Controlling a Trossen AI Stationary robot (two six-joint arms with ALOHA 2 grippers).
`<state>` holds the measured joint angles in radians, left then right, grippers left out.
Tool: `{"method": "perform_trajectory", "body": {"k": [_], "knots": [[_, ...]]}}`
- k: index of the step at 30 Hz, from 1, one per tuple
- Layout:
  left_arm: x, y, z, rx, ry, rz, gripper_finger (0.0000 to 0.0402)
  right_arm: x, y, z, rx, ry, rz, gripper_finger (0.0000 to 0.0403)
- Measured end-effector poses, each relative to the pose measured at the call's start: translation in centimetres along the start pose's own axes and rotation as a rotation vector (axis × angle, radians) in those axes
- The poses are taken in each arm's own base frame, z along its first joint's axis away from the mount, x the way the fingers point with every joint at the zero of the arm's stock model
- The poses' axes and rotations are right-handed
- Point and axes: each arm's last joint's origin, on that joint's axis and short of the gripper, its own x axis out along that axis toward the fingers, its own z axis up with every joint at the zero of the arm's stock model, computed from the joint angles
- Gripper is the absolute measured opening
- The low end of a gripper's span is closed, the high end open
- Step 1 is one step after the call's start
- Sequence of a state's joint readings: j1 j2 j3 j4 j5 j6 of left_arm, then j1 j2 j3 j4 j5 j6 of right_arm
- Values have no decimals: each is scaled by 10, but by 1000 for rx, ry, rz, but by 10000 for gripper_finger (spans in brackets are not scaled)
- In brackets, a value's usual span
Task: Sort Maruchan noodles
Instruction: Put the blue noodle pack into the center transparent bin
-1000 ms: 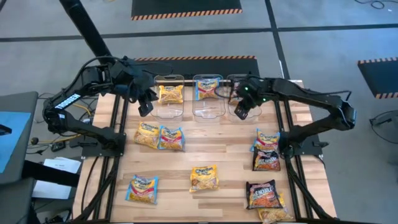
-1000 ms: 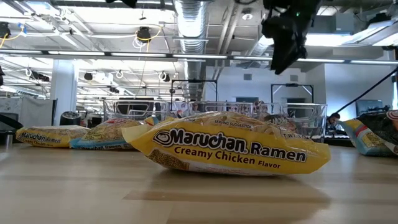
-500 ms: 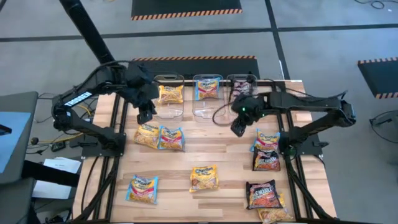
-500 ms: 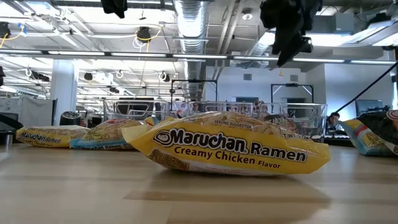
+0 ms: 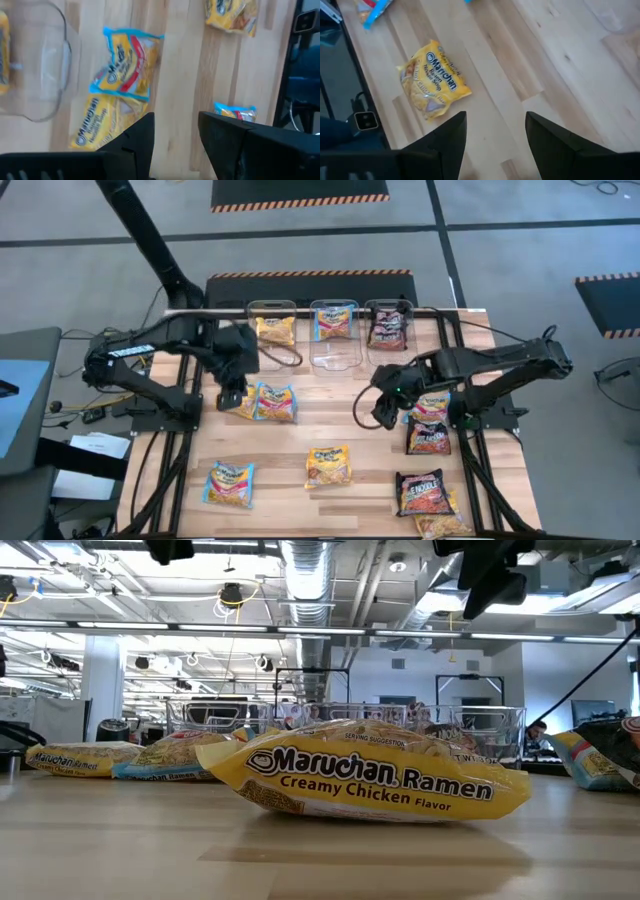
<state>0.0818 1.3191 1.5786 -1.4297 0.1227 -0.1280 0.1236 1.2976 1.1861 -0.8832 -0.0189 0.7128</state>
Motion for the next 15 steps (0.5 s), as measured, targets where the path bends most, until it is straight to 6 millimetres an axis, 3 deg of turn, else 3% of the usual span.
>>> {"method": "perform_trajectory", "body": {"k": [7, 15], "knots": [[24, -16, -18, -38, -62, 10, 139, 0, 6, -5, -6, -5, -5, 228], [71, -28, -37, -30, -87, 27, 139, 0, 6, -5, -9, -7, -8, 228]]}}
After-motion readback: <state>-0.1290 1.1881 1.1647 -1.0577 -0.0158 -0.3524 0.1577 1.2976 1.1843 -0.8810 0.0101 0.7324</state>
